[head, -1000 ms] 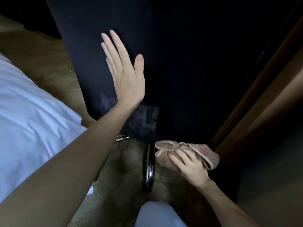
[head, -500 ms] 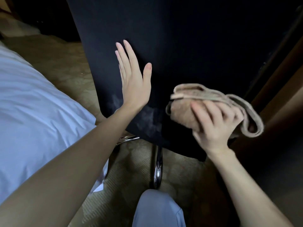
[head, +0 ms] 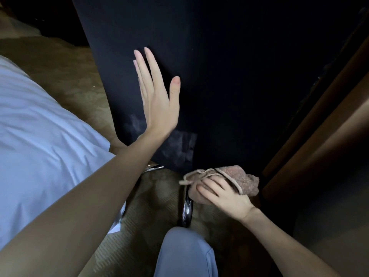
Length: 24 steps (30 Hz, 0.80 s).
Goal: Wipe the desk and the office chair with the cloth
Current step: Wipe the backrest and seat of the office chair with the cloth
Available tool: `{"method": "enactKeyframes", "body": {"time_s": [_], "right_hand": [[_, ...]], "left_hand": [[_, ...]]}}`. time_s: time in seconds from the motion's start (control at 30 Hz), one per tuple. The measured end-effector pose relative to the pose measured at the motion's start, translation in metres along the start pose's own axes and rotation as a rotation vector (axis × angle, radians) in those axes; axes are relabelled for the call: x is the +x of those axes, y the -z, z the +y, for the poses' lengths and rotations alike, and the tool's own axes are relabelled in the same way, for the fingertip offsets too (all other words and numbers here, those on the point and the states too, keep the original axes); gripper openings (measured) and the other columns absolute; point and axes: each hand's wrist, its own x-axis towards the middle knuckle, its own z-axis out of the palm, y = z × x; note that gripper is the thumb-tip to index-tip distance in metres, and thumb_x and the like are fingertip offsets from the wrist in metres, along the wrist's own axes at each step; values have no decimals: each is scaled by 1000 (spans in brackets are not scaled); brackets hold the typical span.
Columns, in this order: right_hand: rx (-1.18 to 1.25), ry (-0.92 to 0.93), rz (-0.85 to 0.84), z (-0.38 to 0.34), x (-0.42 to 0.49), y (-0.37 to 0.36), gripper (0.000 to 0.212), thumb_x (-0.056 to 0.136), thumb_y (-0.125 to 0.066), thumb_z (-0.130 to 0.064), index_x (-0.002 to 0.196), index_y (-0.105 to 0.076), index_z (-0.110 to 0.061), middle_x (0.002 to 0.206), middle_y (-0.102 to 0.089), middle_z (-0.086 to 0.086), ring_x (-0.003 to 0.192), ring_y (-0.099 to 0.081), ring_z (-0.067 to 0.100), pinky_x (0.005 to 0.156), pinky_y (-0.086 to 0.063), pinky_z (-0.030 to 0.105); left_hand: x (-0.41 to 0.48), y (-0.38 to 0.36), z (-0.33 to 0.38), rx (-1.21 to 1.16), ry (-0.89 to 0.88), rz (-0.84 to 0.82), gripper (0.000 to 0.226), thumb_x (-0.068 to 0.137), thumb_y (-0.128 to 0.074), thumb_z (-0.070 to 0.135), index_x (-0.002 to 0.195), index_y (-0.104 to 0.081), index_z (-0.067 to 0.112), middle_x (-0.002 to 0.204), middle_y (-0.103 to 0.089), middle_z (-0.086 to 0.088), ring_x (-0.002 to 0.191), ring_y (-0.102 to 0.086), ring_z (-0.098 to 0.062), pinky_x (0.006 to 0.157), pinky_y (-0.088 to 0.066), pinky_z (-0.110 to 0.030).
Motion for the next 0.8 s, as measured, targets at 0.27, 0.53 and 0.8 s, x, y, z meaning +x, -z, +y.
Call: {"method": "enactKeyframes", "body": {"time_s": [0.27,0.53,0.8], "right_hand": [[-104,-367,445,57,107,106,44,95,-51,-21,136,-66,-23,126,-72,10,117,-52,31,93,-35,48],[-179,-456,589,84,160,105,38,96,-56,-6,131,-72,-12,125,-69,15,113,-50,34,107,-32,43],[94,-305,214,-10,83,2,38,104,-41,-2,114,-78,-6,117,-69,14,109,-50,32,105,-39,42]], "left_hand": [[22,39,-45,-165,428,116,108,90,-62,70,167,-1,25,172,8,-17,160,1,-26,129,-5,-42],[39,66,-131,-334,701,-77,134,68,-70,86,166,-4,23,173,-15,1,157,-23,-17,128,-23,-40],[28,55,-144,-367,581,-139,109,77,-64,83,162,-19,33,162,-35,12,149,-34,-8,126,-29,-42]]}}
